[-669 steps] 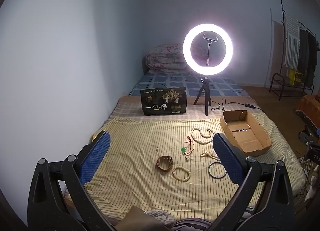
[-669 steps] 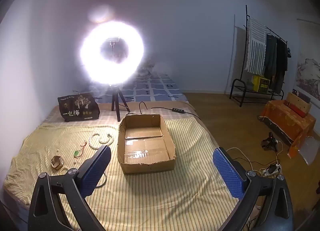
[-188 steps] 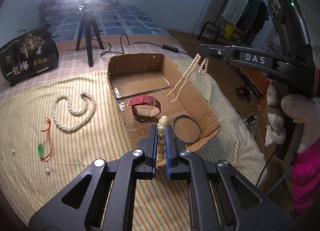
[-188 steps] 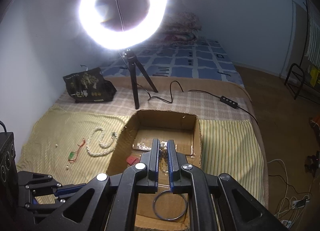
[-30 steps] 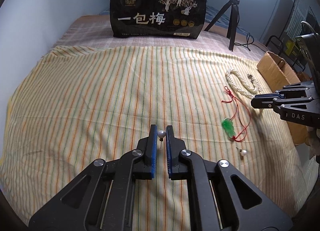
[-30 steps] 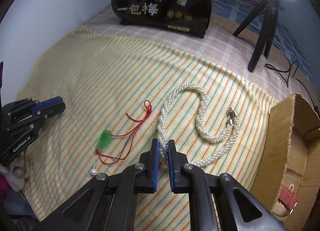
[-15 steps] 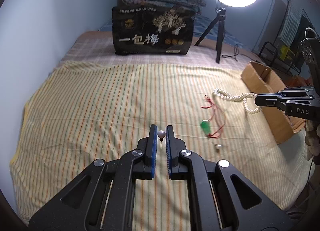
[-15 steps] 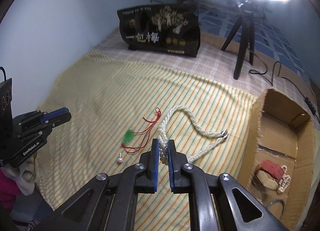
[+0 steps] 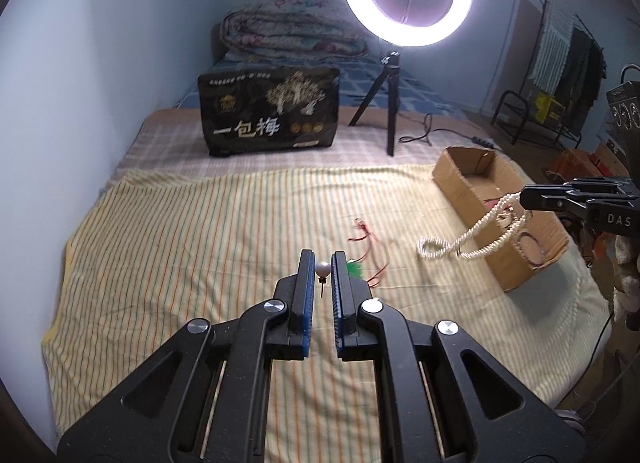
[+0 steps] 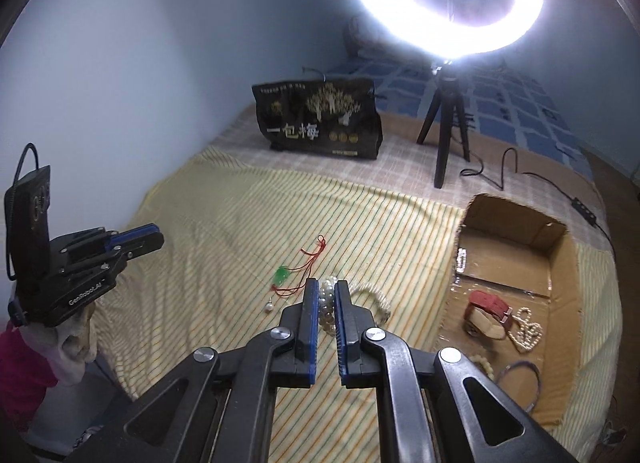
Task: Organize jewelry
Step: 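Lift and carry the pearl earring with the left tool while the right tool carries the necklace to the box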
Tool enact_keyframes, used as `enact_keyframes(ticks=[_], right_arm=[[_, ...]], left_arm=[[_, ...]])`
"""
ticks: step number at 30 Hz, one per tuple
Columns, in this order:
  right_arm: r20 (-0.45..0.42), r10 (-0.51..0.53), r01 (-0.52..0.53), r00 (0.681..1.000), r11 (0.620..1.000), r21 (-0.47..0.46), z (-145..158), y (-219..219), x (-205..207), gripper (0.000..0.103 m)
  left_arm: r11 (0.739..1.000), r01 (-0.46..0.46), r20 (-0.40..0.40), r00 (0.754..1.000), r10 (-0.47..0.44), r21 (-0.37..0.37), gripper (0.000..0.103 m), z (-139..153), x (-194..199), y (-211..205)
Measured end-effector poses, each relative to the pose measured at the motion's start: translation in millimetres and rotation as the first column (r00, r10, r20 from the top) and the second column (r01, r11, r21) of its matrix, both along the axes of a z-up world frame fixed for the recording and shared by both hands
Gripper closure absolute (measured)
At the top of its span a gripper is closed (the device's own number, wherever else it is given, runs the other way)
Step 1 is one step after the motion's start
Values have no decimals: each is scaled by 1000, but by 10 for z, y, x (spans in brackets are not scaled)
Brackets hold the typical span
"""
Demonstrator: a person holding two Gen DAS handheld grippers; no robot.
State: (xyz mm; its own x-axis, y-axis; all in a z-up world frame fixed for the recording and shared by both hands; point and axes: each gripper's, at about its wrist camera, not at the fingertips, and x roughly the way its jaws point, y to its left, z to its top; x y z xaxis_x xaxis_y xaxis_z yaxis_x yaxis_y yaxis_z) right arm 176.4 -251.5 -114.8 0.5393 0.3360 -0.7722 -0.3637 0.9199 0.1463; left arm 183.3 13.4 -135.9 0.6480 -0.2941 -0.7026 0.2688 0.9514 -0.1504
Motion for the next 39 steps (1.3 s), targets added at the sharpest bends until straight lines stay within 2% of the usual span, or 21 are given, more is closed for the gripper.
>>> enact_keyframes(ticks=[13,26,33,39], right_arm=[[84,-67,62,994,996,60,445,-467,-357,98],[169,-182,160,969,978,135,898,-1091,-401,98],[194,-207,188,959,975,116,993,-1284,-336,98],[188,-245,231,951,968,94,928,-1471,-135,98]], left_arm=[[996,83,22,996,-82,-34,97,210,-126,-446],[980,193,47,981,-190,-58,97,348,-115,-1083],[968,243,48,970,-240,-61,97,353,-98,-1423],[958,280,32,960,-278,-67,97,275,-62,-1689]])
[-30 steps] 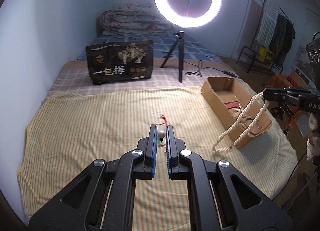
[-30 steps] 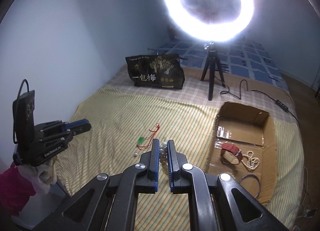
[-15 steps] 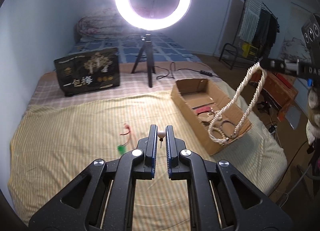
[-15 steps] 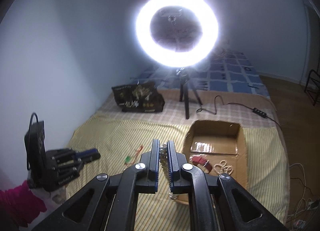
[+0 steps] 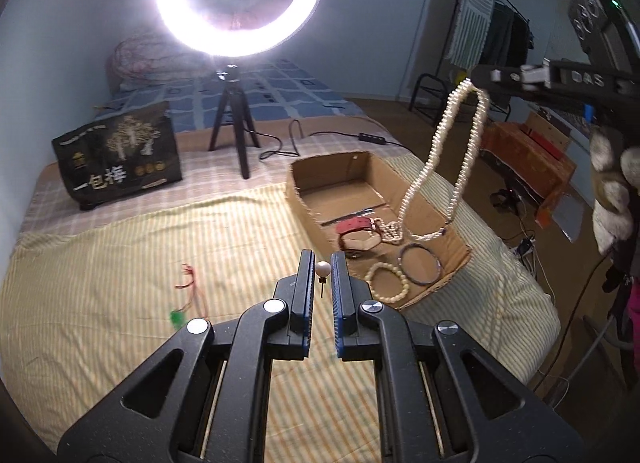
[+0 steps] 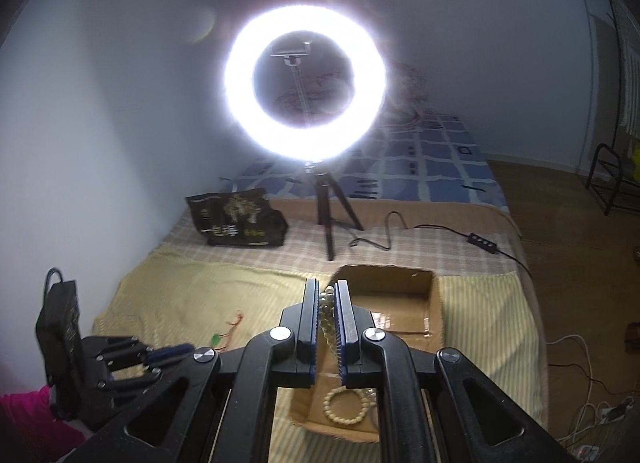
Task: Organize jewelry
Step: 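Lift and carry the pearl earring with the left tool while the right tool carries the necklace to the box, then open the left tool releasing the earring while the right tool drops the necklace into the box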
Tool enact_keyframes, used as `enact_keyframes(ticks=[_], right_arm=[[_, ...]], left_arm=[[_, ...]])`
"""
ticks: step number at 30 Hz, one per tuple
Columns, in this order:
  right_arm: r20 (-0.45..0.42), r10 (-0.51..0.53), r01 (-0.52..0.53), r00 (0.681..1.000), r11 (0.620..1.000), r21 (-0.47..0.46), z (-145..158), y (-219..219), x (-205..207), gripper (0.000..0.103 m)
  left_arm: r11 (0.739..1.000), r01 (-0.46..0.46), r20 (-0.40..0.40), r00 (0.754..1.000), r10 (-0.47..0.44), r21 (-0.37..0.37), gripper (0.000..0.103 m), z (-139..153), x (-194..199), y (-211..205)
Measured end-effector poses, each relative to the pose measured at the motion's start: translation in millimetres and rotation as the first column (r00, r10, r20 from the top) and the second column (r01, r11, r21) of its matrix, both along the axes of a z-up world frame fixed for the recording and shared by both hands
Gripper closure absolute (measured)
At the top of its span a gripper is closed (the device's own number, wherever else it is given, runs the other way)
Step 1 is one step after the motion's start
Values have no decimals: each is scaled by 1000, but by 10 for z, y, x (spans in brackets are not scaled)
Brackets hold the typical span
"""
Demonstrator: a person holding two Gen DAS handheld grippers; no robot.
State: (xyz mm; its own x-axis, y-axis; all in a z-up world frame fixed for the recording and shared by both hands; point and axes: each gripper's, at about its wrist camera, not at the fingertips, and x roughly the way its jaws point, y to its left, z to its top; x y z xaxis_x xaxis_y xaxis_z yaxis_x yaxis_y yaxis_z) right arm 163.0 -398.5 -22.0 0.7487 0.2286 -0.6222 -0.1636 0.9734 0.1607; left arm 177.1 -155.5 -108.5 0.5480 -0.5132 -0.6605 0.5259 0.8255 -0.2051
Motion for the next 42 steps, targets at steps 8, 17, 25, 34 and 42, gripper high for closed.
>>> enact_keyframes(ticks=[8,17,25,34,42], right_arm=[[-35,-57,57,998,998,-15,-169,-266,329,98],[-64,-78,74,995,995,-69,-282,-330,718,98],[-77,-106,98,991,991,-94,-399,-399,1028,98],[-107,-125,114,986,988,-103,-588,-441,1257,103],[-139,-106,95,985,992,-84,-757,-424,1241,57]], left_arm=[[999,45,-27,999,-45,4,97,-145,104,-350],[997,71,-61,996,-70,8,97,-368,282,-677],[996,82,-82,993,-80,28,97,-555,399,-870],[994,97,-97,991,-92,48,97,-682,460,-1020],[988,137,-142,982,-127,66,76,-774,476,-1119]])
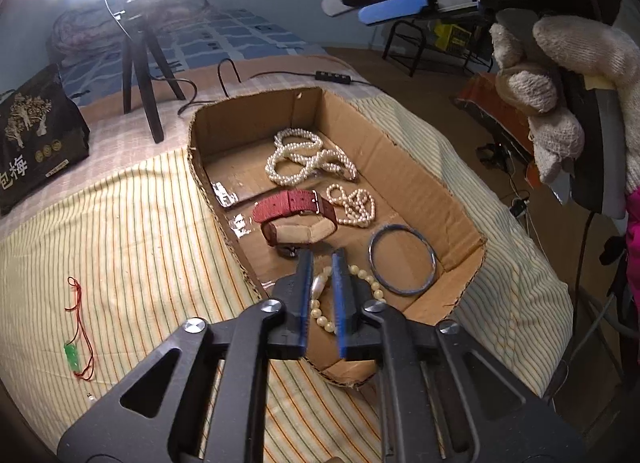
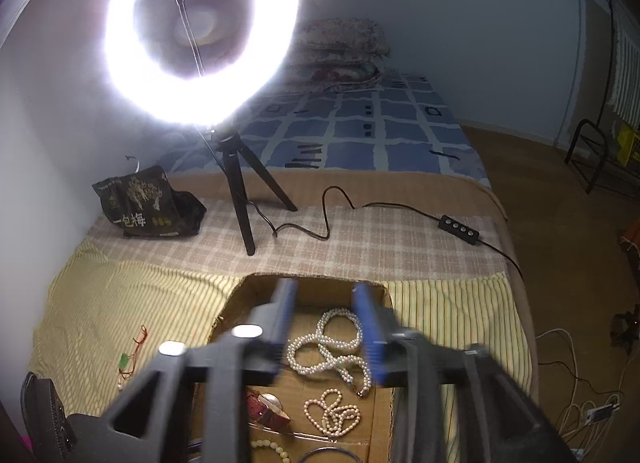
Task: Organize jewelry
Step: 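Open the left tool releasing the earring while the right tool drops the necklace into the box, then move the left tool to the green jade pendant while the right tool approaches the second pearl earring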
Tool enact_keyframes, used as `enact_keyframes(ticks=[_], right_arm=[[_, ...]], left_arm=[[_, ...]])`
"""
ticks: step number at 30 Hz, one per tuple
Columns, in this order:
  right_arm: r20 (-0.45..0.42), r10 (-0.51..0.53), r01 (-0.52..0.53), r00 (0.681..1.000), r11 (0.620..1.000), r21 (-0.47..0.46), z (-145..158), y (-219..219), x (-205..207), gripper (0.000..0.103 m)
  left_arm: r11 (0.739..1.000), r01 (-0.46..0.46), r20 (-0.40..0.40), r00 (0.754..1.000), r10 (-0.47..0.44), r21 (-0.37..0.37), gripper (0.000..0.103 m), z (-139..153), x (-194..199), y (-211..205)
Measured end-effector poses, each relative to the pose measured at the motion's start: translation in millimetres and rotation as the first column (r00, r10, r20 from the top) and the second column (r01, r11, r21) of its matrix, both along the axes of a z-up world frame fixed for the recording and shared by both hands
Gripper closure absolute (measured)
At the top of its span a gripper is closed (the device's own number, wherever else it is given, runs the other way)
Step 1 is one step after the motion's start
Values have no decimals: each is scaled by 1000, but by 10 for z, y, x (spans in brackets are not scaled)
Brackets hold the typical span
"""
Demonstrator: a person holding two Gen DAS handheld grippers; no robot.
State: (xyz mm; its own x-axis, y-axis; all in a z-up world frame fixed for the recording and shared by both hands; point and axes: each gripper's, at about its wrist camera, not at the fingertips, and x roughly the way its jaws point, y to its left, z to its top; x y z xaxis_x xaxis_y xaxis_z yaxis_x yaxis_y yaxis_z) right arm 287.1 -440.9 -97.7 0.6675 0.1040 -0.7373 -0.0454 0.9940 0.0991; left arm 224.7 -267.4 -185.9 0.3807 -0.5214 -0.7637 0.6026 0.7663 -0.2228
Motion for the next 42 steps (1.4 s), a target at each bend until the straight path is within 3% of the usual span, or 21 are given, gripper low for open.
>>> enact_keyframes(ticks=[1,2,5,9,23,31,42], right_arm=[[-4,-5,5,1000,1000,-3,-21,4,-10,48],[-6,-12,12,1000,1000,-4,-41,3,-21,36],[-7,-43,43,999,999,1,-82,-19,-33,17],[-24,-89,90,996,995,42,-141,-95,-51,11],[-69,-138,142,988,988,59,-267,-73,-310,11],[-40,-102,106,994,989,105,-203,132,-594,11],[-9,-4,5,1000,988,156,-146,597,-961,11]], left_arm=[[1000,-2,2,1000,2,2,64,-4,-3,-3],[1000,-7,10,1000,7,-1,46,-1,-15,8],[1000,-10,32,999,10,-8,43,20,-53,31],[1000,-9,38,999,8,10,43,21,-65,39],[998,-39,92,995,35,40,43,135,-159,374],[993,-105,112,989,98,57,43,195,-169,870],[968,-238,61,970,234,76,43,61,-89,1702]])
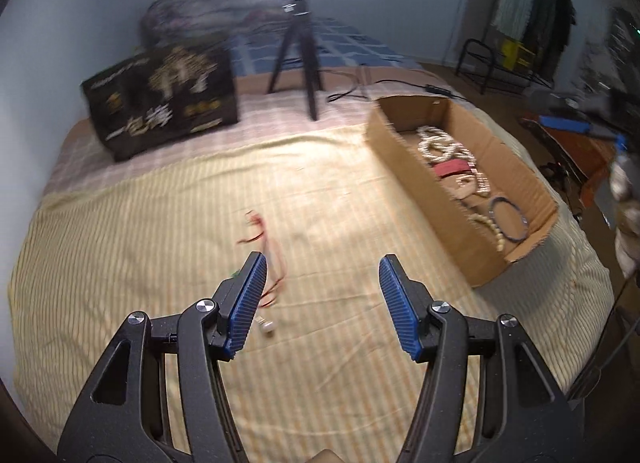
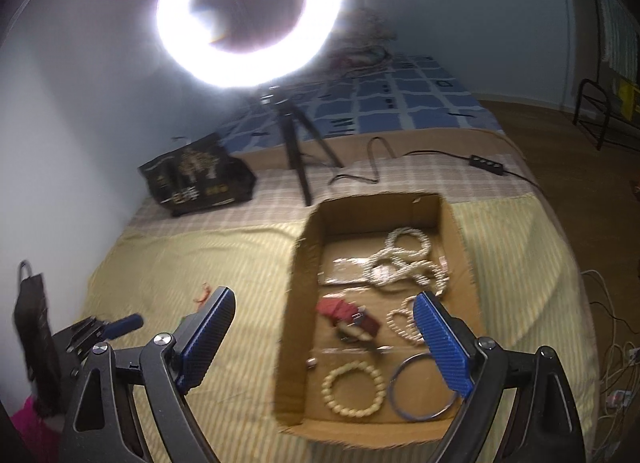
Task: Organize jewelry
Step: 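Move the left tool to the green jade pendant while the right tool approaches the second pearl earring, then close the left tool on the jade pendant while the right tool grasps the pearl earring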
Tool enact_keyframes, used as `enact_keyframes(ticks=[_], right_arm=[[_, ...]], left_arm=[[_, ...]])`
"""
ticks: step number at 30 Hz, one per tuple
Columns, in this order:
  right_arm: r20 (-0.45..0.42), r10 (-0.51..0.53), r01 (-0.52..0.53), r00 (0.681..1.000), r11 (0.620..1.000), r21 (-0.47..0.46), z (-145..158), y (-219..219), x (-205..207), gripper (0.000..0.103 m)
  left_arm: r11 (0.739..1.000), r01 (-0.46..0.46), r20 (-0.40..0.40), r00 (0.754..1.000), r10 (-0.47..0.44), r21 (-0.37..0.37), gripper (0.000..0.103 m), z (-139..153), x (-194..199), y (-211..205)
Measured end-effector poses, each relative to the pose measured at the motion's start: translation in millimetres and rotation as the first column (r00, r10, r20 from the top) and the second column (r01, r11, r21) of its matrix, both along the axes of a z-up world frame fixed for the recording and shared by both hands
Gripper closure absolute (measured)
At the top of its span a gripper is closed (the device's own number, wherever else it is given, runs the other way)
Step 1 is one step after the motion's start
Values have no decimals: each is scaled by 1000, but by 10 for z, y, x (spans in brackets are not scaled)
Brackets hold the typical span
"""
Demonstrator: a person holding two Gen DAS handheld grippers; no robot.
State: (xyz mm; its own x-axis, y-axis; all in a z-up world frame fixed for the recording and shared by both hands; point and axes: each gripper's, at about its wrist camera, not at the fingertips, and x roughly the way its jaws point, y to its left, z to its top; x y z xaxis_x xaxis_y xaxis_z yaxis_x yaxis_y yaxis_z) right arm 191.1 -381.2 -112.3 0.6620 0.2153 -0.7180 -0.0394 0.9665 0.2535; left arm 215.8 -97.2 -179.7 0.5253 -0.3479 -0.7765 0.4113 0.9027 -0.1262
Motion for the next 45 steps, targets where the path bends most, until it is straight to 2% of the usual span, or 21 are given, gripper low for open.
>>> enact_keyframes(ticks=[4,7,10,13,15,18,23,25,32,34,39,43,44,45], right_arm=[[0,56,-56,998,998,18,-10,231,-97,19],[-5,110,-110,994,994,23,-47,426,-155,20],[-23,175,-174,984,984,27,-120,646,-192,31],[-52,236,-235,970,972,16,-224,872,-212,37],[-72,281,-281,957,960,10,-296,1033,-217,41],[-97,331,-331,939,943,13,-410,1219,-236,47],[-127,378,-379,917,925,18,-586,1407,-228,57],[-141,399,-400,906,916,18,-661,1485,-224,59],[-171,441,-444,881,896,20,-844,1669,-222,67],[-173,443,-446,880,895,25,-867,1696,-209,68],[-178,463,-466,869,884,25,-935,1797,-132,71],[-187,474,-476,861,879,35,-1010,1887,-52,72],[-190,476,-478,859,878,40,-1035,1914,-29,72],[-192,477,-479,858,877,40,-1052,1932,-11,72]], left_arm=[[998,-56,-35,998,55,-9,43,-82,81,220],[995,-93,-72,993,91,-27,43,-152,157,385],[991,-127,-117,986,122,-37,43,-244,241,523],[988,-145,-155,978,136,-49,43,-323,310,590],[987,-152,-178,974,139,-59,50,-366,332,613],[986,-157,-211,967,141,-60,55,-444,373,604],[986,-153,-253,958,134,-60,56,-590,445,529],[986,-154,-269,954,133,-58,64,-652,473,497],[987,-154,-283,949,136,-42,65,-778,524,439],[987,-158,-287,948,140,-42,70,-812,552,433],[986,-162,-287,947,143,-44,72,-846,604,426],[987,-160,-273,951,147,-27,83,-870,633,421],[987,-162,-269,951,150,-23,89,-878,642,424],[986,-167,-271,950,153,-28,89,-888,656,443]])
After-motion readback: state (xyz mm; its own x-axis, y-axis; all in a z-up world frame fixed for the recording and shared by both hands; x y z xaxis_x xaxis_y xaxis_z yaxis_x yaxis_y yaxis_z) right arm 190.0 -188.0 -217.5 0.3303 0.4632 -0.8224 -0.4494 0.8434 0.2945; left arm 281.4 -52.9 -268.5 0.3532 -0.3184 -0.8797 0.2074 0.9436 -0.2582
